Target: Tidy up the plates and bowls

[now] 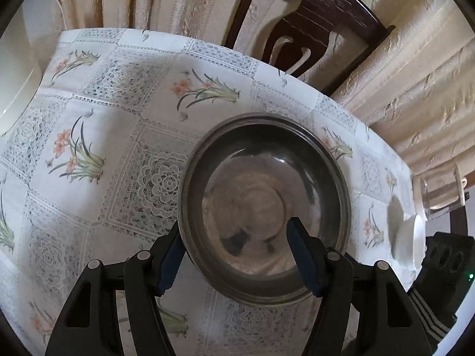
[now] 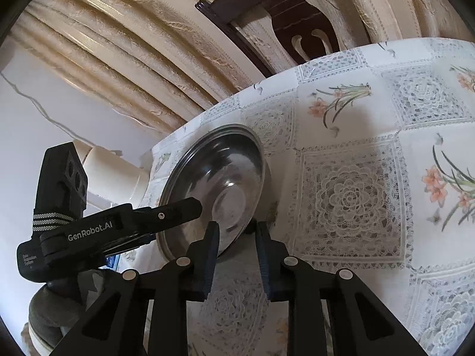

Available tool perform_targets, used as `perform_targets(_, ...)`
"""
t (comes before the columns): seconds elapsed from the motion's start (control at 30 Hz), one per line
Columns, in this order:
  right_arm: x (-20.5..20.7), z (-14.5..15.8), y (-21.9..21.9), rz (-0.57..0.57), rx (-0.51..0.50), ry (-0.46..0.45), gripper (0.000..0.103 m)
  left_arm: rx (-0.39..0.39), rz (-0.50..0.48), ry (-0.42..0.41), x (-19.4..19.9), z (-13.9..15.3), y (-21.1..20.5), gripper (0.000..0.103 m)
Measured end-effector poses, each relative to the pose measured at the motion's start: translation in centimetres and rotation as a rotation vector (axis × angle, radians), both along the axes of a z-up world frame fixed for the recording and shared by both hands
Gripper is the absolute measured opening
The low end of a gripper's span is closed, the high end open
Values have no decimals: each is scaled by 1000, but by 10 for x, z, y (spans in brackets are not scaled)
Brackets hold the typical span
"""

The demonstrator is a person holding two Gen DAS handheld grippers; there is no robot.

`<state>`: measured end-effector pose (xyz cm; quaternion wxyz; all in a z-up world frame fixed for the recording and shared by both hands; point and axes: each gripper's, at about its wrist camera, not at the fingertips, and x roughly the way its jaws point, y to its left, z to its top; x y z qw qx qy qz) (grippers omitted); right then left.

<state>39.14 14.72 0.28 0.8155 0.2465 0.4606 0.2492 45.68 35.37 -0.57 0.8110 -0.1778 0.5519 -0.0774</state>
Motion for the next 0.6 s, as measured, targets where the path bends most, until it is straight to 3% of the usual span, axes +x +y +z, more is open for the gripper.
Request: perform_targets(0.6, -46, 19, -44, -65, -59, -62, 27, 4, -142, -48, -58, 29, -66, 67)
